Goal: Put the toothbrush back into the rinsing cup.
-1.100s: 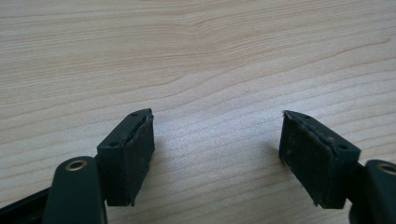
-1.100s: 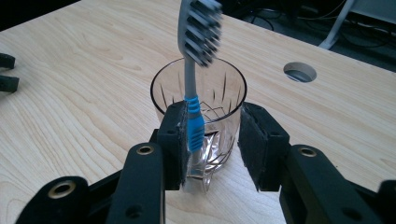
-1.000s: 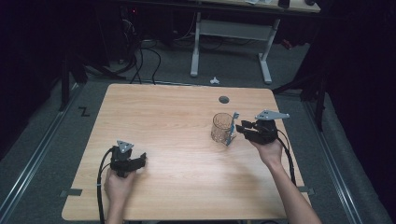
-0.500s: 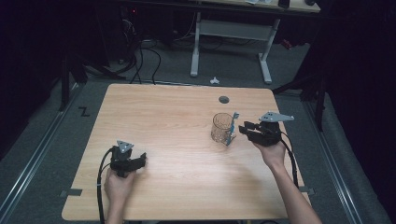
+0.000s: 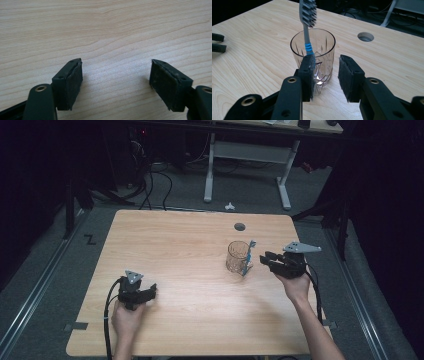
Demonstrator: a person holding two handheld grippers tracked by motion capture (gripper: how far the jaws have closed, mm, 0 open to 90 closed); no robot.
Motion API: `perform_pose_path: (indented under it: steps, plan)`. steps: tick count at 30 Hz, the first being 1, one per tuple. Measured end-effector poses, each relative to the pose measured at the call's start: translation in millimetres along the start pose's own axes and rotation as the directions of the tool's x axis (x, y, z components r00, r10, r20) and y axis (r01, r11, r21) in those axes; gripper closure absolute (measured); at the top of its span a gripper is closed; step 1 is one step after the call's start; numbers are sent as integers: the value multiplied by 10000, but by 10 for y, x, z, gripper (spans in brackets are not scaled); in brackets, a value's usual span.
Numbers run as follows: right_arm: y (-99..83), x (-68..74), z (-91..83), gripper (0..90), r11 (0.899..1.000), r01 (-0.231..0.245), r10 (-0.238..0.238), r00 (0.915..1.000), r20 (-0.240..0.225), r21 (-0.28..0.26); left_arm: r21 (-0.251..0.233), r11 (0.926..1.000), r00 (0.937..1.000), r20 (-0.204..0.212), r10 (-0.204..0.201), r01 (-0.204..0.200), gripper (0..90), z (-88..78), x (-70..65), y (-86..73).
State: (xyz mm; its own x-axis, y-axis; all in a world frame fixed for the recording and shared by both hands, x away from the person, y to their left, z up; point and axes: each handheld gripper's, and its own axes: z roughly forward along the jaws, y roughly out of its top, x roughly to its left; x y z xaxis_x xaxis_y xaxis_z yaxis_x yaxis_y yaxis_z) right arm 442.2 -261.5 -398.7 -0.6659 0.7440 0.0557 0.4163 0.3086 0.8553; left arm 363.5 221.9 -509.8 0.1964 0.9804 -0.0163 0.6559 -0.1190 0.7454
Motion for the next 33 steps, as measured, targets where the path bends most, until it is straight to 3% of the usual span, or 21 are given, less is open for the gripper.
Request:
perform_pose_path:
  steps: [33]
  plan:
    - [-167,-11,-133,656,9991,-355,355,9994,-2,-217,3,10000,10000,-17,20,-20,271,1,-3,0]
